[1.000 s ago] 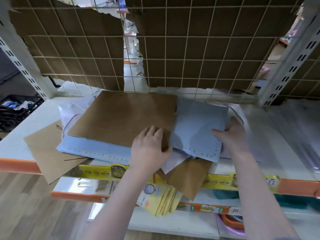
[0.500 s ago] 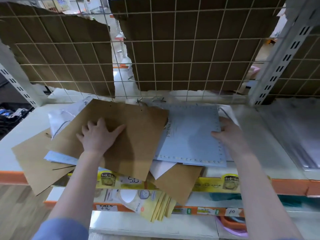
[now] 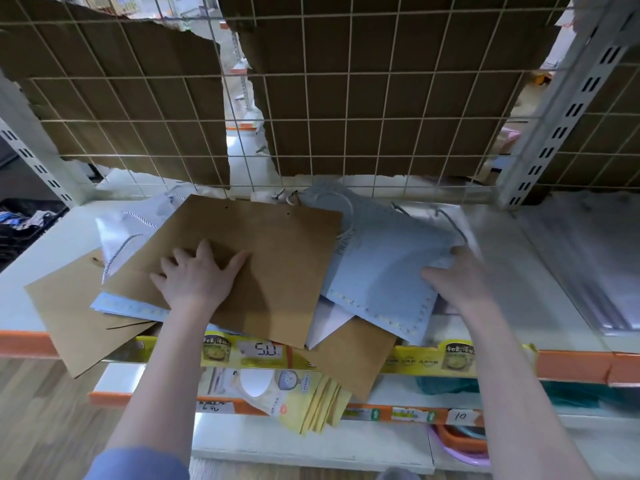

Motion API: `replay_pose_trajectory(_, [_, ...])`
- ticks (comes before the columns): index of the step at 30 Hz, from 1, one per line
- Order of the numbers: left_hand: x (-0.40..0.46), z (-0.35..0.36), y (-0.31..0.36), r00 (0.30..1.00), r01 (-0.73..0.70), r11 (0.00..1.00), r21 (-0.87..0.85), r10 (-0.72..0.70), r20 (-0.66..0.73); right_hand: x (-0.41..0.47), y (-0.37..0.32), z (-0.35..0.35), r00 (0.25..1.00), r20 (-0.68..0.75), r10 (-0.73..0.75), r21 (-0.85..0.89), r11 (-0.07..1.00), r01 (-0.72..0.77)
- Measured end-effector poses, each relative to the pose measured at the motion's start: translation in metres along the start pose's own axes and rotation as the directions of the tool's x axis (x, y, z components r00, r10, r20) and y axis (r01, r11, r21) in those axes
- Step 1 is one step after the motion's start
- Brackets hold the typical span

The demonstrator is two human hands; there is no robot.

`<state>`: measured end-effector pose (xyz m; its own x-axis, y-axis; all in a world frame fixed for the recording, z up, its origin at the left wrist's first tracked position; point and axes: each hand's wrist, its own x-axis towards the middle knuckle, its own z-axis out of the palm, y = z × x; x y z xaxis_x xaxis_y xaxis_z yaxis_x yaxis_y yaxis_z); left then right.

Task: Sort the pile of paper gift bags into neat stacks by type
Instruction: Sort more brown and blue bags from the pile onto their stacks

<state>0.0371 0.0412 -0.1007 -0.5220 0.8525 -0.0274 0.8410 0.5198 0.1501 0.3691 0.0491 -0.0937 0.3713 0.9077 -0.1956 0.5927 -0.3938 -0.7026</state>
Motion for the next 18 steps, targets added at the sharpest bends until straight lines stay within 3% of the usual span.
replay_pose_trajectory(3, [-0.005, -0.009, 0.002, 0.999, -0.031, 0.998, 0.059, 0.03, 0.014, 0.0, -0.001, -0.005, 0.995, 0.049, -0.092, -0.256, 0.961, 0.102])
replay_pose_trajectory(6, [-0.012, -0.012, 0.002, 0.999, -0.053, 0.994, 0.092, 0.054, -0.007, 0.005, -0.009, -0.008, 0.959, 0.111, -0.261, -0.386, 0.878, 0.284])
replay_pose_trajectory(11, [-0.016, -0.017, -0.005, 0.998, -0.043, 0.999, -0.017, 0.042, -0.047, 0.028, -0.018, -0.003, 0.888, 0.305, -0.345, -0.372, 0.815, 0.444])
replay_pose_trajectory(18, [-0.012, -0.012, -0.014, 1.0, -0.007, 0.985, -0.172, 0.006, -0.008, 0.05, -0.019, -0.004, 0.839, 0.416, -0.35, -0.39, 0.765, 0.513])
